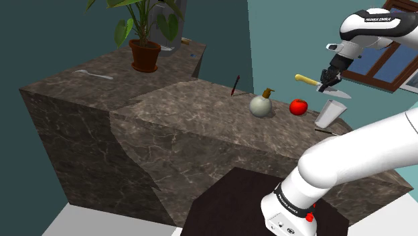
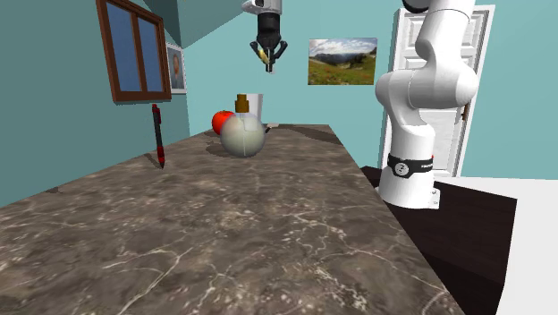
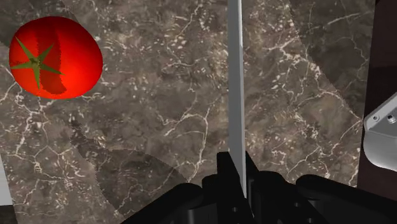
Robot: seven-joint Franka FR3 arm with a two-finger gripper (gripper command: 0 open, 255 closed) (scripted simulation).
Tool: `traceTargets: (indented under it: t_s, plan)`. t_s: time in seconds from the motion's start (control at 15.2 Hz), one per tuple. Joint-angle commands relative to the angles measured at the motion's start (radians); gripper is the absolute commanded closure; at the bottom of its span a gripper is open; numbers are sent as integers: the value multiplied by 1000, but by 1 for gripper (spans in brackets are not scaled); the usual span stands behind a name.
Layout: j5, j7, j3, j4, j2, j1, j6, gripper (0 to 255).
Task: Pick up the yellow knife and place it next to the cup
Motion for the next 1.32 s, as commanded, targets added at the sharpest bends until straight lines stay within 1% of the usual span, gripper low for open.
traceTargets:
  t_s: [0.0, 0.4, 1.25]
  plan:
    - [-6, -57, -48, 25, 11, -6, -3, 255]
    - [3, -216, -203, 113, 71, 8, -4, 255]
    - [-16, -209, -251, -52, 73, 6, 167, 255]
